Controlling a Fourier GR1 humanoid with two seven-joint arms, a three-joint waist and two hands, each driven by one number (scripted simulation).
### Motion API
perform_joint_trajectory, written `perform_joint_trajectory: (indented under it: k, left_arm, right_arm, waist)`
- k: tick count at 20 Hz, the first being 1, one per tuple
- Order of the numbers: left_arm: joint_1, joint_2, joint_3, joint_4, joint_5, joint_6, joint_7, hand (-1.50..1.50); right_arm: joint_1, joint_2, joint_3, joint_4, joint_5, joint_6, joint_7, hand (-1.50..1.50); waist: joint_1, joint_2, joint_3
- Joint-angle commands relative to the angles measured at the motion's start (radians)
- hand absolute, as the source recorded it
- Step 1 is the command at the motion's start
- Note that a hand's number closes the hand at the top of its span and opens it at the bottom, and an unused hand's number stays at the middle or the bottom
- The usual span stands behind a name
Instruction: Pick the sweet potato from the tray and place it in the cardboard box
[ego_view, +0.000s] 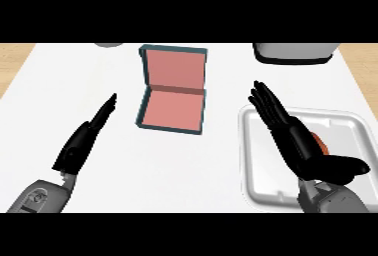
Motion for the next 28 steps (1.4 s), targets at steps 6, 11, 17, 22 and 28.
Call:
perform_joint_trajectory:
  k: [6,11,17,22,28]
  left_arm:
    - [0.087,0.008,0.166,0.031,0.0,0.157,0.039,0.0]
    - [0.129,-0.035,0.129,-0.028,0.017,0.162,0.106,0.0]
    - [0.164,-0.019,0.143,-0.114,0.001,0.151,0.171,0.0]
    - [0.139,-0.03,0.155,-0.067,-0.005,0.16,0.141,0.0]
    - [0.16,-0.065,0.123,-0.053,-0.026,0.163,0.105,0.0]
  right_arm:
    - [-0.071,-0.138,-0.42,0.21,-0.2,0.146,-0.228,-1.5]
    - [0.032,-0.112,-0.443,0.407,0.028,-0.15,-0.231,-1.5]
    - [-0.014,-0.25,-0.459,0.596,0.086,0.053,-0.406,-1.5]
    - [0.004,-0.448,-0.348,0.614,0.279,0.112,-0.349,-1.5]
    - [-0.032,-0.666,-0.223,0.548,0.36,0.387,-0.173,-1.5]
  waist:
    - [0.018,0.0,0.003]
    - [0.01,-0.007,0.002]
    - [0.005,-0.011,-0.001]
    - [0.006,-0.009,-0.003]
    - [0.007,-0.011,-0.006]
